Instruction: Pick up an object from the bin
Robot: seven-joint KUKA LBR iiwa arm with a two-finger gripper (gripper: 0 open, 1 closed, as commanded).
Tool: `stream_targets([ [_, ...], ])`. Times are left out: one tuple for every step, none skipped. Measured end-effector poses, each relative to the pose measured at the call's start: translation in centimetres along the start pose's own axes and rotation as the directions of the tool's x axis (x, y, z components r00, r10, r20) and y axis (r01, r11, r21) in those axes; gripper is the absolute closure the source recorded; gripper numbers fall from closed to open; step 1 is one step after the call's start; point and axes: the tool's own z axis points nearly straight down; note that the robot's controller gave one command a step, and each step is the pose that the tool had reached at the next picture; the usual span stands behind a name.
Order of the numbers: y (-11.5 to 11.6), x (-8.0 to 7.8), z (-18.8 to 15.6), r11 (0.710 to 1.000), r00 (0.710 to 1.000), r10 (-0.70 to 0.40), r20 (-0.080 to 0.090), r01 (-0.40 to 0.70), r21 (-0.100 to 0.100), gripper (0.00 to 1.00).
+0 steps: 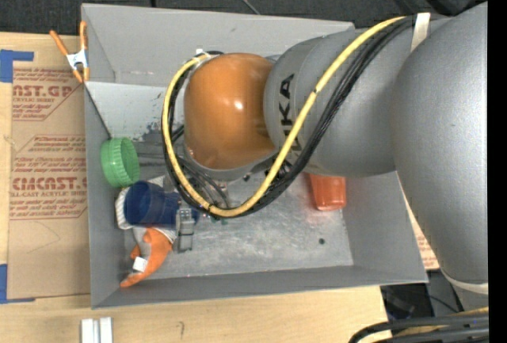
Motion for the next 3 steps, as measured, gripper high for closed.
stream_targets([
  [-0.1, -0.2, -0.5, 1.000, 1.000, 0.003, 0.007, -0.003, -0.002, 0.00],
  [-1.9, -2.8, 3.4, 1.000, 1.000, 0.027, 0.017, -0.027, -0.007, 0.00],
  [-2.9, -2.8, 8.1, 1.000, 1.000, 0.021, 0.006, -0.021, -0.001, 1.00],
])
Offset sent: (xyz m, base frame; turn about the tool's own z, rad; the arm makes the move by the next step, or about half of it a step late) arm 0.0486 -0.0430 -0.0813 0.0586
